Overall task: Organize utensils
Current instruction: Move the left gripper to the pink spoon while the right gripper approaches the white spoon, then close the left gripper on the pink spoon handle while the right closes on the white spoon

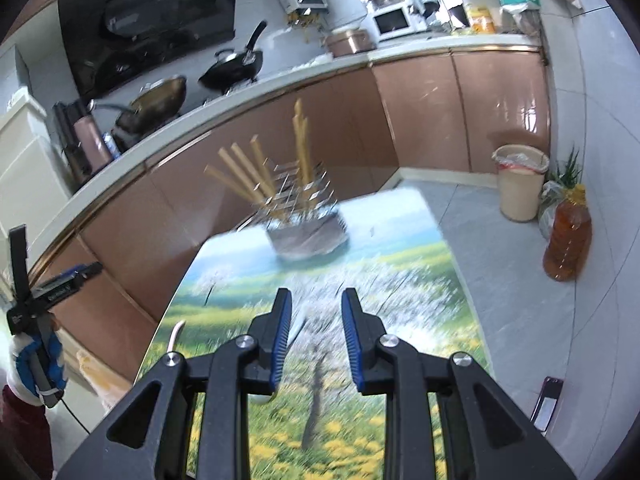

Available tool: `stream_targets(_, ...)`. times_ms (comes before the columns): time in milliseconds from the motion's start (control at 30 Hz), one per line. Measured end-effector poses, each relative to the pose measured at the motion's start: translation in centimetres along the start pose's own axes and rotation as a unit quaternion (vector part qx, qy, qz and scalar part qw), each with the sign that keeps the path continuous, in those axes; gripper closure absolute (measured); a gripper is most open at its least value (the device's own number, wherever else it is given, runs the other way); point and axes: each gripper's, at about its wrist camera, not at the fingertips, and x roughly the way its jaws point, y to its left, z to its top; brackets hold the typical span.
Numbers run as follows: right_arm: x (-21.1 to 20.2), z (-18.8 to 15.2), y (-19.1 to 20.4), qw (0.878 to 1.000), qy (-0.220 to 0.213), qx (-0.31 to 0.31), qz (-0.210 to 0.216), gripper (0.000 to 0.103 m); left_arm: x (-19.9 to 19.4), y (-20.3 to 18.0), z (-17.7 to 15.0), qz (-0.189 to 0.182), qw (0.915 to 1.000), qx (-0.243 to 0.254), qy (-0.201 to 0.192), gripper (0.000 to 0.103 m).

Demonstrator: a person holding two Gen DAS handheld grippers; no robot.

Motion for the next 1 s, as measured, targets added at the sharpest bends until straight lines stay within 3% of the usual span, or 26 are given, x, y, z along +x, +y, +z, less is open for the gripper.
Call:
stream_targets(200,3.1,-1.2,1.5,0.998,0.059,0.014,0.012,0.078,4.4,2.4,-3.1,-0.032,0.9946,-0.03,0.093,0.043)
stream_targets(533,14.3,-3.1,4.2,0.98,0.2,0.021,0.004,0.078,12.6,3.6,-6.5,-0.066,0.9755,-0.062,0.201,0.043)
stream_targets(667,18.6,-3.8,5.0,0.968,0.25,0.009,-0.017,0.078,14.7,3.8,-7.3,-0.067,0.9705,-0.066,0.222,0.043)
stream_targets(1000,23.0,-4.6,4.6,0.948,0.316,0.021,-0.033,0.078,17.9,2.9,-7.7,-0.065,0.9613,-0.053,0.262,0.045)
